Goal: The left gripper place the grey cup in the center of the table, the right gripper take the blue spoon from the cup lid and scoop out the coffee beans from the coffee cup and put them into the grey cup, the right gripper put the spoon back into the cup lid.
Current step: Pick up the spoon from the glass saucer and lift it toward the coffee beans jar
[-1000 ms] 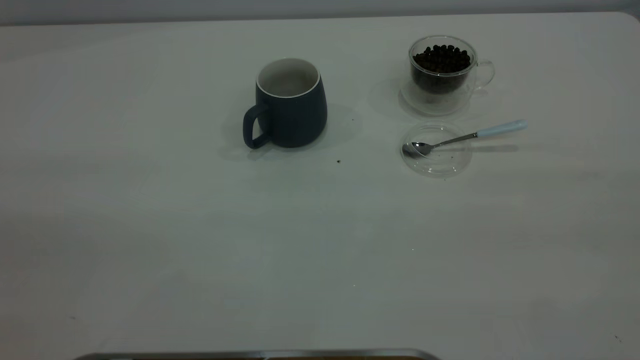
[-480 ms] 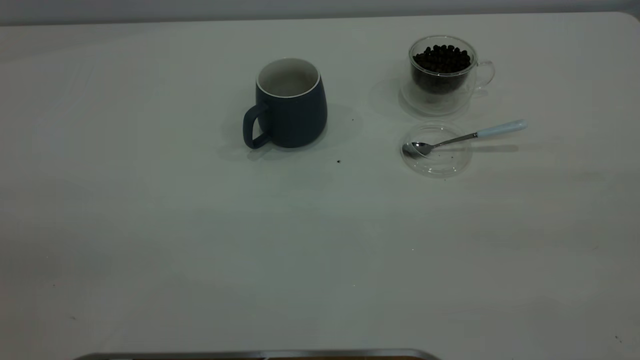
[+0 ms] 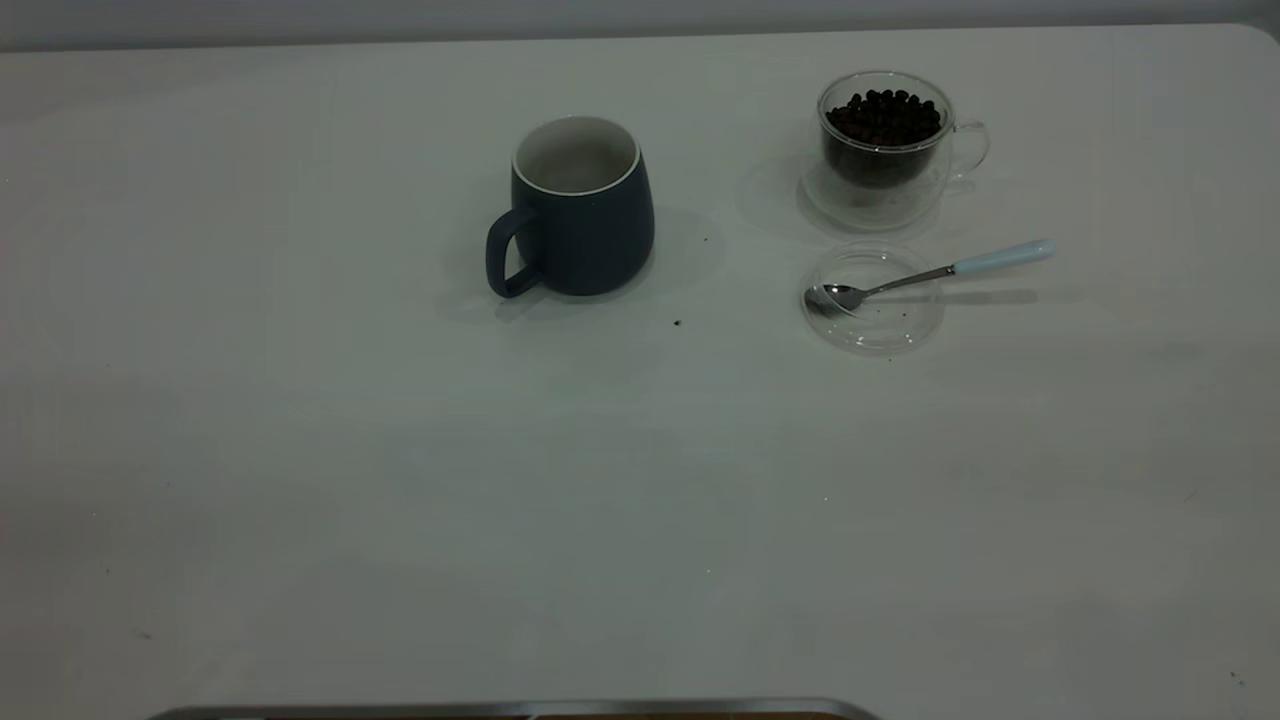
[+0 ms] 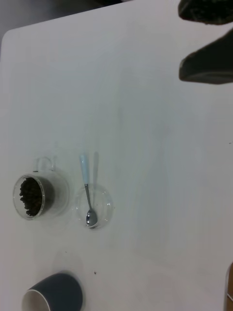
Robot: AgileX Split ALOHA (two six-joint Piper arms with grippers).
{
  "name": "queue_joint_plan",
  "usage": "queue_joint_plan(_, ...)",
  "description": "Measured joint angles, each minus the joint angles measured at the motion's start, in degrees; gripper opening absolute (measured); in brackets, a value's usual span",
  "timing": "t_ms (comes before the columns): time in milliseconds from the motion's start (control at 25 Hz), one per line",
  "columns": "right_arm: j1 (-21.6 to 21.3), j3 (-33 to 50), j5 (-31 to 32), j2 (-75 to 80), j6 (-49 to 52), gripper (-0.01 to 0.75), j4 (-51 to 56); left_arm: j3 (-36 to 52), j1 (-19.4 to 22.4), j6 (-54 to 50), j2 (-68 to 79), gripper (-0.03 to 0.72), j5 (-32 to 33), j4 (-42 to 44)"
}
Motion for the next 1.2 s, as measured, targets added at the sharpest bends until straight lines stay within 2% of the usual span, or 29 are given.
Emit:
queue_joint_plan(320, 0.00, 0.00, 0.00, 0.00, 0.00, 0.238, 0.78, 0.00, 0.00, 0.00, 0.00, 0.475, 0.00, 0.00)
queue_joint_plan(560, 0.00, 0.00, -0.84, 0.00, -0.67, 0.238, 9.18, 0.00, 0.00, 0.00, 0.00, 0.475, 0.00, 0.00)
queue_joint_plan(680, 0.00, 0.00, -1.98, 1.57, 1.28, 0.245, 9.59, 0.00, 0.00, -0.05, 0.00, 0.475, 0.00, 0.00)
queue_joint_plan(800, 0.00, -0.07, -5.27, 6.70, 2.12, 0.297, 12.20, 0.00, 0.00, -0.12, 0.00, 0.475, 0.00, 0.00)
queue_joint_plan(1000, 0.00, -0.07, -14.05, 20.81, -2.79, 0.494, 14.69, 0.00, 0.00, -0.12, 0.00, 0.475, 0.00, 0.00)
queue_joint_plan(1080, 0.00, -0.07, -17.48, 29.06, -4.20, 0.551, 14.69, 0.00, 0.00, -0.12, 0.00, 0.475, 0.00, 0.00)
queue_joint_plan(1200, 0.00, -0.07, -24.49, 41.08, -5.63, 0.573, 15.27, 0.00, 0.00, -0.12, 0.00, 0.475, 0.00, 0.00)
